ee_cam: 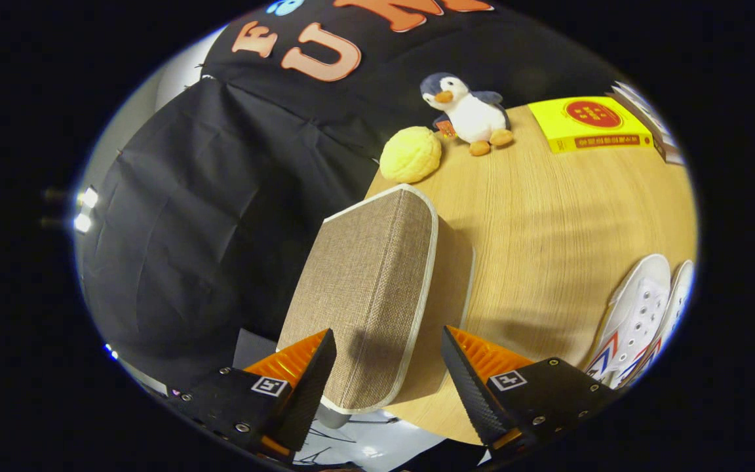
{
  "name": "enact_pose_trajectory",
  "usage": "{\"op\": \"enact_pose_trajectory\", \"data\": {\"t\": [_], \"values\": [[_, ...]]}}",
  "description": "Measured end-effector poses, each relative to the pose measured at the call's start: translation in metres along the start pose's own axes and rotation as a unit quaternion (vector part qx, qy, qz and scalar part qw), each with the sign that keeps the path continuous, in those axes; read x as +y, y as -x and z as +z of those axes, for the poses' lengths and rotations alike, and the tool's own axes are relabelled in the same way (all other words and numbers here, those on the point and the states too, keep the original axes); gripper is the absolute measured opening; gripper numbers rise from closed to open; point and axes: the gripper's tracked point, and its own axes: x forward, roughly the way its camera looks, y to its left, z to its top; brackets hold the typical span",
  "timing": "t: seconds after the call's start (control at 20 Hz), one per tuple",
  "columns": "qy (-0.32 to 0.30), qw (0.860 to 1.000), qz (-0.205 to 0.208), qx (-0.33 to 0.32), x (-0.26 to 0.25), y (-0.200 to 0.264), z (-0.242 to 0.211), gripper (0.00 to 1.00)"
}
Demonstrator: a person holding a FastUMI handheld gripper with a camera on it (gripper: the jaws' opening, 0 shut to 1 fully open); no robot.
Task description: Open the storage box then place both shoes into the box .Put the left shoe in first, then the right shoe, with the right side of both shoes facing outward in a uniform manner.
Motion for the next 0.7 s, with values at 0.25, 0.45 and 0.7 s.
{"op": "enact_pose_trajectory", "data": {"t": [0.25, 0.45, 0.7], "values": [[-0.051, 0.998, 0.042, 0.022, 0.013, -0.021, -0.007, 0.95], [-0.041, 0.997, 0.046, 0.036, 0.016, -0.02, -0.019, 0.82], [-0.059, 0.995, 0.079, 0.002, 0.03, -0.001, 0.0, 0.57]]}}
